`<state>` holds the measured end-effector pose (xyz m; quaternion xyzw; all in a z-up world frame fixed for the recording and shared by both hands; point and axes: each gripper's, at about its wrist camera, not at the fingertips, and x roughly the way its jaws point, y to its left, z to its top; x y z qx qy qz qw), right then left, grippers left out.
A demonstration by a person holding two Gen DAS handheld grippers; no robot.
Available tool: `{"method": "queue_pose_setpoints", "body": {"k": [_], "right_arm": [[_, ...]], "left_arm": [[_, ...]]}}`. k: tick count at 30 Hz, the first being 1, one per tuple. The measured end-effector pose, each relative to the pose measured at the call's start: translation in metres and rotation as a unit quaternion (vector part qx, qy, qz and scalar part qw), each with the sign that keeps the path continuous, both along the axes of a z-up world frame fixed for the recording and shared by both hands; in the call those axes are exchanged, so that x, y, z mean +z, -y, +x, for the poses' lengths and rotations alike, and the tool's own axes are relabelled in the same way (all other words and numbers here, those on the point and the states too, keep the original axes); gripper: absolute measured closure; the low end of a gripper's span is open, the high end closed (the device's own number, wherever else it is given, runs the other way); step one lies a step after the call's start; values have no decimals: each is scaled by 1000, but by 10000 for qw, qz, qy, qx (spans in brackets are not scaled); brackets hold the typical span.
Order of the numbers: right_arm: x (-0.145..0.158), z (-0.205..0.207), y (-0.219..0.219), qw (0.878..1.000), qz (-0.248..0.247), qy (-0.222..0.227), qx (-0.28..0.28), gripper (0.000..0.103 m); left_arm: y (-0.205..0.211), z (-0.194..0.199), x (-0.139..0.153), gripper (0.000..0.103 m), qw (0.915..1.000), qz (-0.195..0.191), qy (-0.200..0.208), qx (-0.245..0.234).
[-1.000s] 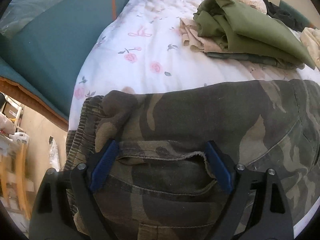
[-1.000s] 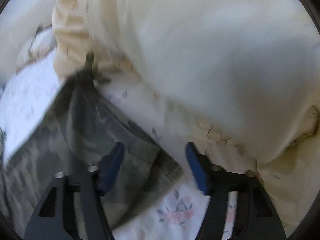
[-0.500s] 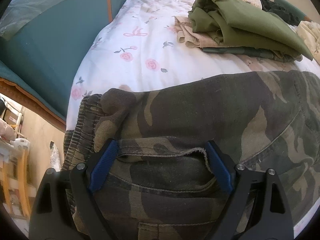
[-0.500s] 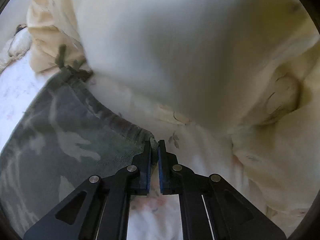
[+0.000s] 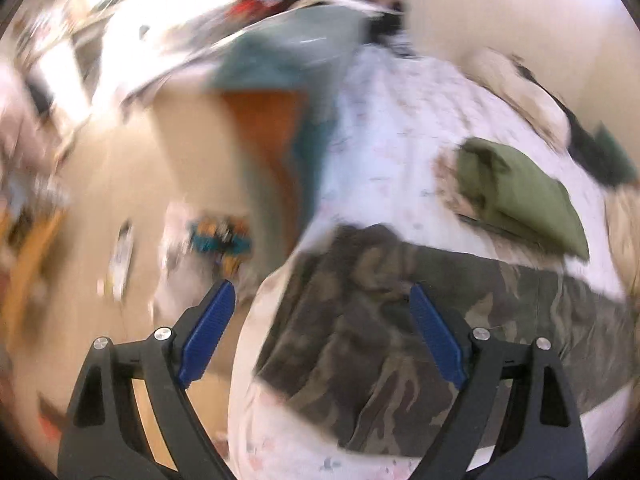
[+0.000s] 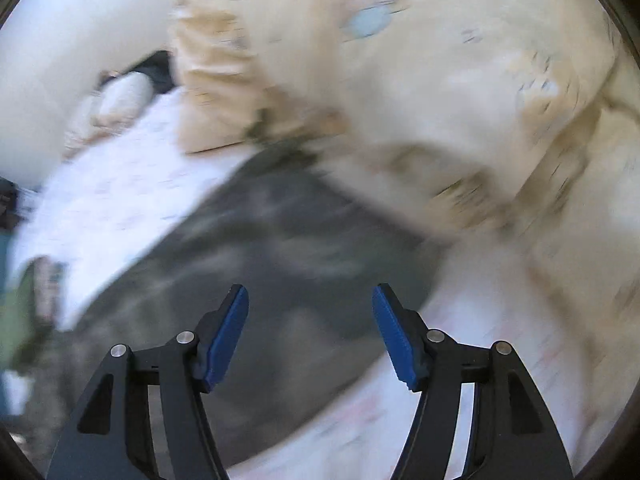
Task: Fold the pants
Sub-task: 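Regrasp the waistband with the left gripper and lift it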
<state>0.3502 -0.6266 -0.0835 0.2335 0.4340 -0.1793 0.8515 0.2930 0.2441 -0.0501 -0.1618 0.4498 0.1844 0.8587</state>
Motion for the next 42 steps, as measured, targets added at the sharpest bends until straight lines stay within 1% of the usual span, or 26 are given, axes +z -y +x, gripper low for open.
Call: {"method": "queue_pose_setpoints", "body": {"k": [4,6,8,9,11,14,15,17,18,21,23,25,26,27,28,29,30,31,32,33,35,36,38,39,40,42], "right_arm": [[1,-7,-69,9973,610,345,237,36],[2,-23,-101,9951,792,364,462,36],[3,-37,-127,9924,908,381,736,35],[2,-46,-138,9916,919,344,841,35],[-2,-60,-152,9896,1021,298,964,35],[-23,-71,-150,9828,1532,196,1012,35],[-33,-73,-146,9764,1885,176,1036,35],[-46,-74,-133,9711,2207,149,901,35],[-49,-75,-128,9712,2240,169,793,35],[-58,-80,-110,9720,2315,164,358,35],[-66,-82,-100,9696,2438,141,138,35],[-71,-81,-95,9680,2505,108,46,35],[-74,-81,-92,9681,2505,91,-10,35],[-75,-81,-90,9687,2479,78,-40,35],[-76,-81,-88,9699,2433,56,-76,35],[-78,-80,-86,9700,2427,50,-104,35],[-79,-80,-84,9695,2448,53,-123,35],[-80,-79,-83,9687,2478,57,-135,35],[-81,-78,-82,9679,2507,70,-135,35],[-81,-77,-82,9678,2514,83,-125,35],[-80,-76,-82,9689,2470,80,-76,35],[-80,-76,-82,9693,2456,74,-68,35],[-78,-78,-77,9696,2443,101,-133,35],[-76,-81,-68,9690,2452,205,-235,35],[-72,-85,-55,9679,2455,368,-401,35],[-71,-95,-27,9631,2482,652,-814,31]], "left_arm": [[-19,-26,-25,16,9954,-579,-331,690],[-17,-42,-44,16,9884,-1028,-325,1074],[-8,-53,-65,16,9811,-1411,-349,1280],[1,-57,-83,16,9753,-1722,-315,1347],[13,-56,-108,17,9702,-2009,-262,1331],[18,-55,-125,18,9680,-2092,-4,1387],[16,-55,-127,18,9663,-2106,206,1464],[13,-51,-126,18,9646,-2156,577,1407],[12,-45,-124,19,9642,-2190,746,1295],[11,-37,-123,17,9602,-2343,955,1188],[8,-33,-128,18,9594,-2381,920,1201],[3,-37,-127,27,9541,-2445,1096,1338],[6,-40,-119,36,9565,-2263,1262,1340],[11,-38,-113,36,9604,-2095,1376,1219],[20,-34,-106,36,9683,-1806,1418,982],[27,-29,-103,36,9732,-1626,1429,772],[32,-24,-103,35,9754,-1570,1429,597],[32,-18,-110,34,9780,-1596,1217,576],[26,-11,-124,30,9764,-1867,832,701],[18,-9,-134,30,9698,-2186,647,863],[9,-14,-133,31,9579,-2456,917,1173],[9,-14,-130,34,9576,-2435,920,1232],[14,-13,-122,74,9654,-2138,930,1171],[18,-10,-115,86,9713,-1965,996,900],[21,-9,-112,87,9747,-1844,986,785],[24,-13,-103,91,9747,-1801,1088,748]]}}
